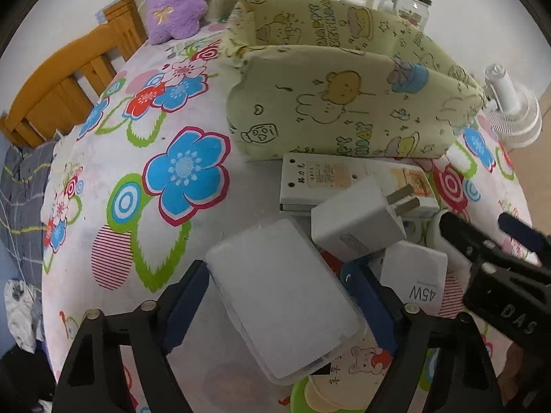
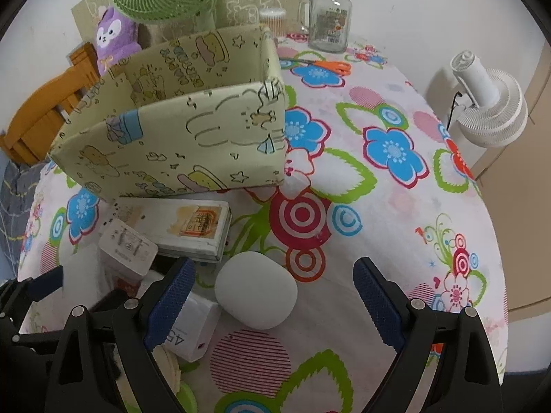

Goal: Organize rigid objects
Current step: 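Grasp the white rectangular box with the left tool while the right tool grasps the white round puck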

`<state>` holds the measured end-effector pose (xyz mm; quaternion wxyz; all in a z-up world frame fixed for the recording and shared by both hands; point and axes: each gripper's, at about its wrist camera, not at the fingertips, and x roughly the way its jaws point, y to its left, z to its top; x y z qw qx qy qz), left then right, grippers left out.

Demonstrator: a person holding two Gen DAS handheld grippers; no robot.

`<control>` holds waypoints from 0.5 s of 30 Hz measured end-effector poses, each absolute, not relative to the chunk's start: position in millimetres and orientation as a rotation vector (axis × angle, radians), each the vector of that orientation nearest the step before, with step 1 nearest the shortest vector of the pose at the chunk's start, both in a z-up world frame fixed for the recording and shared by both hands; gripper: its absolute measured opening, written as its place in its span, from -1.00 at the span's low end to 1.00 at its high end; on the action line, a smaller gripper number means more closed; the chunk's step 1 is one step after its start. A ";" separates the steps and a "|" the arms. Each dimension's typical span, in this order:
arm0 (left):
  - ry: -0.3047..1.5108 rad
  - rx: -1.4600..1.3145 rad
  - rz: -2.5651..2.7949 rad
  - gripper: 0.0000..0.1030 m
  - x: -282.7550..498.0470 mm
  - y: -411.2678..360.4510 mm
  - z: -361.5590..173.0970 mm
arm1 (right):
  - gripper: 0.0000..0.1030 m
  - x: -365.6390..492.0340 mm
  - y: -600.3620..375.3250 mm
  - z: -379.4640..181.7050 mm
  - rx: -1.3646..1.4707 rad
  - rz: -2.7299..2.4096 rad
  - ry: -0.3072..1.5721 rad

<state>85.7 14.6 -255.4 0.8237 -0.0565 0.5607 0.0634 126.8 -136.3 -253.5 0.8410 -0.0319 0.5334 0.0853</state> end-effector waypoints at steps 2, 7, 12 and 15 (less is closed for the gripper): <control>1.198 -0.124 0.139 0.52 89.1 19.3 -257.2 | 0.84 128.8 -136.4 -257.8 -0.060 0.174 1.139; 1.204 -0.087 0.163 0.25 96.0 26.8 -260.8 | 0.83 131.9 -132.6 -268.5 -0.079 0.167 1.160; 1.207 -0.056 0.166 0.20 97.9 26.2 -265.9 | 0.48 132.9 -131.4 -274.1 -0.084 0.142 1.170; 1.208 -0.049 0.165 0.18 96.3 24.8 -269.2 | 0.20 130.3 -127.6 -276.0 -0.086 0.131 1.175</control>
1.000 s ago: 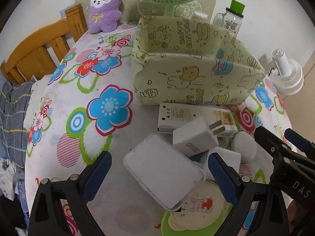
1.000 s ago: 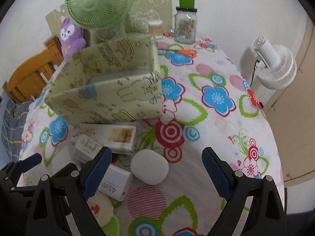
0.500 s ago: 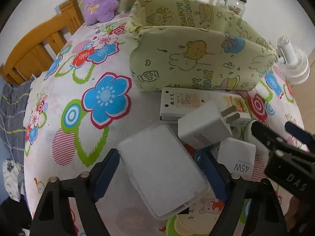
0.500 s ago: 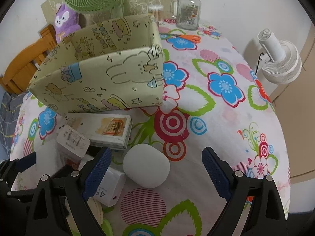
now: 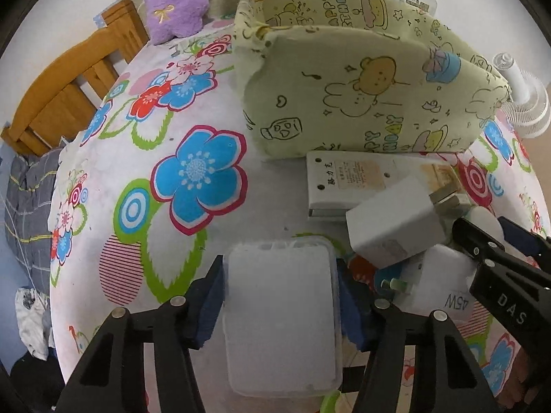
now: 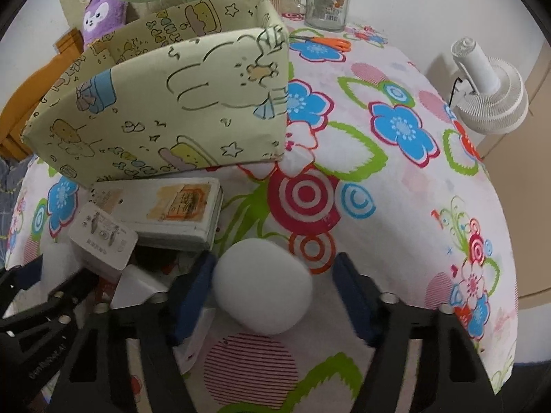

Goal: Organize rigid objects
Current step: 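Grasp the white rectangular box with the left tool while the right tool grasps the white round puck, then lift and carry the box with the left tool while the right tool carries the puck over the basket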

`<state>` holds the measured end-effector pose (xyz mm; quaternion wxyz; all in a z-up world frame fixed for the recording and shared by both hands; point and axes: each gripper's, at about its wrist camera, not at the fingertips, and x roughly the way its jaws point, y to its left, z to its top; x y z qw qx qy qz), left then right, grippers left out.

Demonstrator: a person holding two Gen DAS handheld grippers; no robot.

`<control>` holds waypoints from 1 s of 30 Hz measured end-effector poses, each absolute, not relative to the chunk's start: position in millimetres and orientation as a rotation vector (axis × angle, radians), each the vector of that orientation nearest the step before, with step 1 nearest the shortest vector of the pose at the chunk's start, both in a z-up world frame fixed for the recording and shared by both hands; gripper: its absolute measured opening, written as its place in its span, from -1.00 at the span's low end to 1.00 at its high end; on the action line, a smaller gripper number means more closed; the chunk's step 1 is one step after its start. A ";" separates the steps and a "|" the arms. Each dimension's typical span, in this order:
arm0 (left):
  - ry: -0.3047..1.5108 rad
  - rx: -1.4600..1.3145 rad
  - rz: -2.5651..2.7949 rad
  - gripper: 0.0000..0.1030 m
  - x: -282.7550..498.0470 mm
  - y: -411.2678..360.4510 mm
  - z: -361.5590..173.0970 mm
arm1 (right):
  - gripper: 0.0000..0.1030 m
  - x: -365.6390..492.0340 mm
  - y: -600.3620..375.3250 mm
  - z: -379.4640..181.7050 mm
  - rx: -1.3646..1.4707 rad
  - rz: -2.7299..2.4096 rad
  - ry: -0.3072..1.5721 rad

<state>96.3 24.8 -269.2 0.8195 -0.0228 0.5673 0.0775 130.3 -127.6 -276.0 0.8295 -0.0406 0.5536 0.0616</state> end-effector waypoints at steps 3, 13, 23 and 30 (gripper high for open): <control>1.207 -0.060 0.166 0.18 95.4 25.2 -268.6 | 0.14 129.8 -123.1 -277.1 -0.119 0.118 1.160; 1.171 -0.056 0.163 0.18 93.3 29.3 -252.9 | 0.13 126.5 -128.7 -257.7 -0.093 0.091 1.125; 1.103 -0.053 0.141 0.17 88.6 24.3 -217.5 | 0.13 117.2 -124.2 -218.2 -0.080 0.107 1.060; 1.054 -0.045 0.129 0.18 80.1 24.6 -190.4 | 0.13 106.3 -117.0 -188.7 -0.084 0.132 1.005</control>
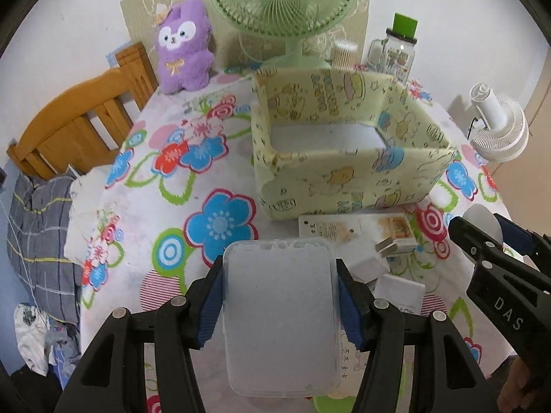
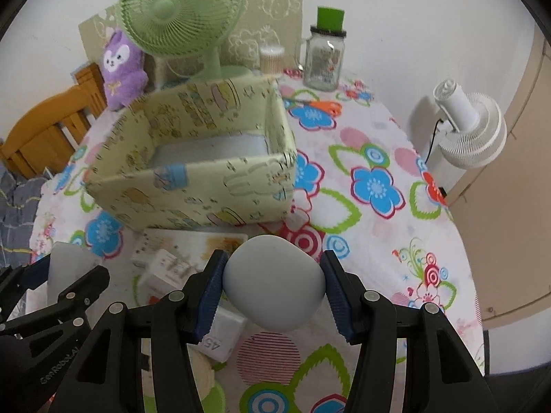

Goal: Organize rigid objects
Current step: 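Lift and carry the box with the left tool while the right tool carries the puck over the basket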

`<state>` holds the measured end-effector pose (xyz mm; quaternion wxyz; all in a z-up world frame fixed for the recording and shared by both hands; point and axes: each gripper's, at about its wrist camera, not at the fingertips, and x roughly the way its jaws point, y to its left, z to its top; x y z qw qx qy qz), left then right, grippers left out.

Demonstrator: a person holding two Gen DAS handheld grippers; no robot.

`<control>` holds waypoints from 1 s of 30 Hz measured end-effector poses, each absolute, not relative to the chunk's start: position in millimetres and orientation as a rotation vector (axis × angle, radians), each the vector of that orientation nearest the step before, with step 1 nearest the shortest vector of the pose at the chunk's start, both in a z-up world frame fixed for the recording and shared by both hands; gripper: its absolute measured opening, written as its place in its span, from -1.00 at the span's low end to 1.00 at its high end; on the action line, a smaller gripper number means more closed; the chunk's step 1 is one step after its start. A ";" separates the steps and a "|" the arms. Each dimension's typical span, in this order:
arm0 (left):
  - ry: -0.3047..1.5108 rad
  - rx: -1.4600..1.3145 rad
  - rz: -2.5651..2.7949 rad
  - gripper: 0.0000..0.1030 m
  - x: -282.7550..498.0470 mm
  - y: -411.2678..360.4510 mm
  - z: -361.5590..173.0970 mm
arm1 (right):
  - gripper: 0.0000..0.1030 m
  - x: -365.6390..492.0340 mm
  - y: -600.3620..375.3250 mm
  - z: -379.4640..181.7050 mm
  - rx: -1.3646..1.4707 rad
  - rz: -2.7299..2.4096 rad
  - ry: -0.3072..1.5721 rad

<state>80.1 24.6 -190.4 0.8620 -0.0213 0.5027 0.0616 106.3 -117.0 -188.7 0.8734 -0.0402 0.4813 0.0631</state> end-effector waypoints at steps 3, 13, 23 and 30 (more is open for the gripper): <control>1.042 -0.049 0.132 0.18 76.6 24.4 -180.8 | 0.13 103.8 -115.0 -178.5 -0.075 0.138 0.990; 1.003 -0.071 0.133 0.17 67.3 29.0 -154.7 | 0.13 89.4 -108.7 -140.5 -0.066 0.146 0.942; 0.954 -0.081 0.128 0.18 61.8 31.2 -129.0 | 0.13 80.0 -105.9 -114.4 -0.044 0.144 0.917; 0.941 -0.070 0.099 0.18 63.1 31.3 -125.0 | 0.13 79.6 -111.5 -107.8 -0.031 0.107 0.918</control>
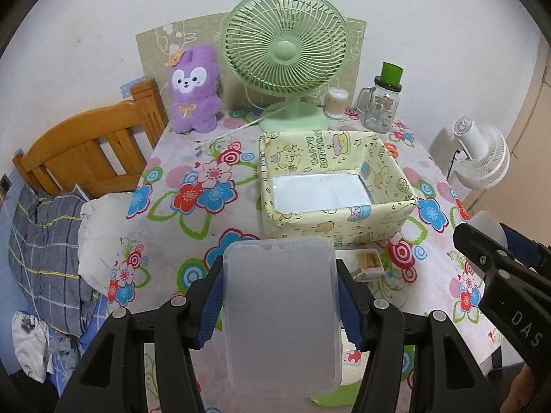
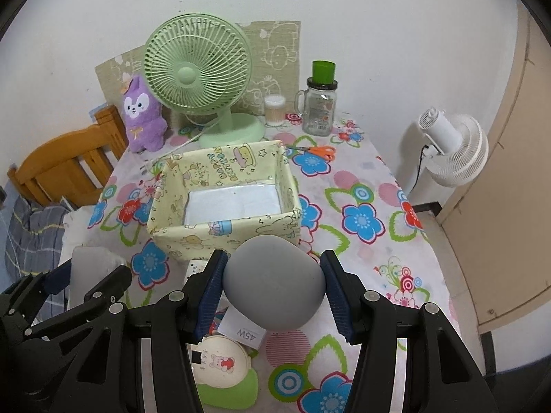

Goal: Organize rigid objects
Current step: 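Lift and carry the box with the left tool while the right tool carries the puck over the basket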

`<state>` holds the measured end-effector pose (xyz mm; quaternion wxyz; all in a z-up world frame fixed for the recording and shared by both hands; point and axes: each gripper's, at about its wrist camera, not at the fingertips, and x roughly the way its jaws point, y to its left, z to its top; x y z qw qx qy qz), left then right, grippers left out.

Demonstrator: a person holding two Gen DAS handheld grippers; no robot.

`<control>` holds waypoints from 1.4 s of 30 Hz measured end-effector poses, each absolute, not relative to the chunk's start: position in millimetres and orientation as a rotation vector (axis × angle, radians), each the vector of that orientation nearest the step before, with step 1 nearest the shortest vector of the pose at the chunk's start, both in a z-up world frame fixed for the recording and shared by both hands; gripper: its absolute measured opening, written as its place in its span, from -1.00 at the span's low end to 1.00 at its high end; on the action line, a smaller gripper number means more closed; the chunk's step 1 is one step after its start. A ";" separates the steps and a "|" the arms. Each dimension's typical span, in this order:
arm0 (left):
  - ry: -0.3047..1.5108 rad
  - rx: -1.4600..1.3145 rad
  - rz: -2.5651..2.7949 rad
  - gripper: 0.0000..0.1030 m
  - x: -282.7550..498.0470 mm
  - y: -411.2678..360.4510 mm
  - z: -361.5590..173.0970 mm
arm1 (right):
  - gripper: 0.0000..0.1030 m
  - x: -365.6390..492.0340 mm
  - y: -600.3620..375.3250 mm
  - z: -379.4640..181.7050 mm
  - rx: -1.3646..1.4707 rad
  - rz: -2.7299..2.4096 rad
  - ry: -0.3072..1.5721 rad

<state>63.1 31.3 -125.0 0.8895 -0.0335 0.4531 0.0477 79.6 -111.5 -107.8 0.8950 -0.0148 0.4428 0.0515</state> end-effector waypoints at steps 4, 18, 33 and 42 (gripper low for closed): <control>0.936 -0.058 0.079 0.18 66.1 29.3 -121.5 | 0.13 78.4 -113.1 -106.8 -0.032 0.092 0.917; 0.898 -0.037 0.072 0.18 96.3 16.9 -107.0 | 0.14 114.4 -107.5 -103.1 -0.050 0.159 0.909; 0.922 -0.062 0.131 0.18 155.3 23.5 -119.7 | 0.14 175.0 -107.7 -111.5 -0.063 0.222 0.921; 0.954 -0.090 0.172 0.18 184.6 27.5 -137.9 | 0.13 208.5 -105.9 -126.4 -0.076 0.242 0.935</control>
